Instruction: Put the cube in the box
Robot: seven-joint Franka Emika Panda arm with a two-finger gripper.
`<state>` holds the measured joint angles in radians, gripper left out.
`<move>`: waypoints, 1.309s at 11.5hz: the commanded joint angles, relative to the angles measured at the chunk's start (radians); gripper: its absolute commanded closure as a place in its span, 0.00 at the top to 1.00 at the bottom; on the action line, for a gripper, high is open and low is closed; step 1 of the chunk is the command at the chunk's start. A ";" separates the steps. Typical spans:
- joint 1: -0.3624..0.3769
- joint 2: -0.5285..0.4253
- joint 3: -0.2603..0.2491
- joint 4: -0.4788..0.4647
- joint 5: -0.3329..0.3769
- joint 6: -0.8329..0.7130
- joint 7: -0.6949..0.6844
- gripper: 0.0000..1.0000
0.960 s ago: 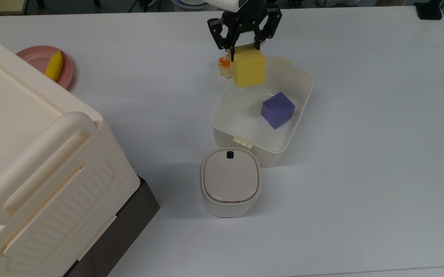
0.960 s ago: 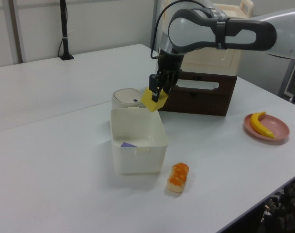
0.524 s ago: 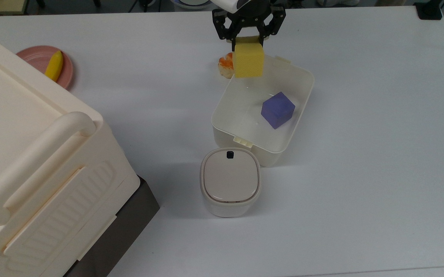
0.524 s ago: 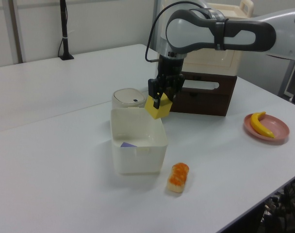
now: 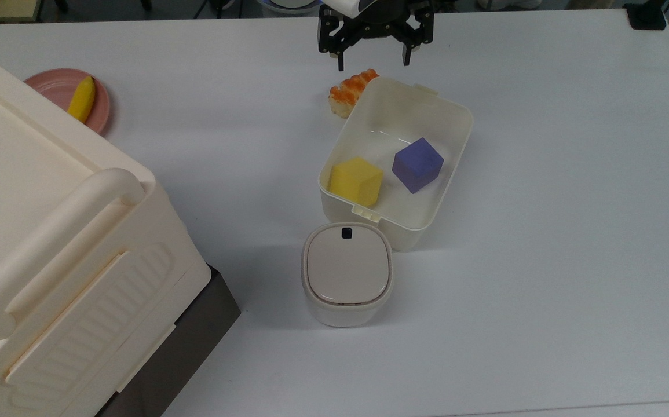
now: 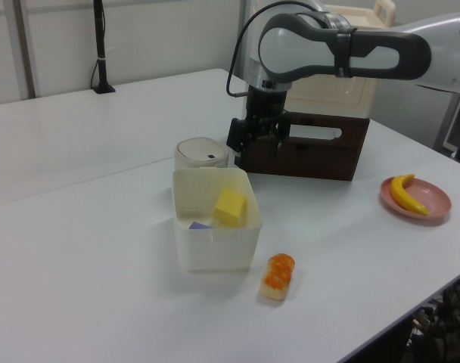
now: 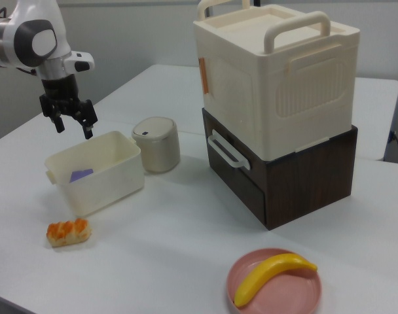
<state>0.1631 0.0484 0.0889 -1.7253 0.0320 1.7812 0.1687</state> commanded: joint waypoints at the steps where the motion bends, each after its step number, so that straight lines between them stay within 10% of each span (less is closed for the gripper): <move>1: 0.003 -0.016 -0.001 0.001 -0.001 -0.011 0.011 1.00; 8: -0.207 -0.104 -0.021 0.102 0.000 -0.106 0.014 1.00; 15: -0.128 -0.094 -0.173 0.111 0.011 -0.100 -0.011 1.00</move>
<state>-0.0028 -0.0464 -0.0429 -1.6310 0.0298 1.7006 0.1797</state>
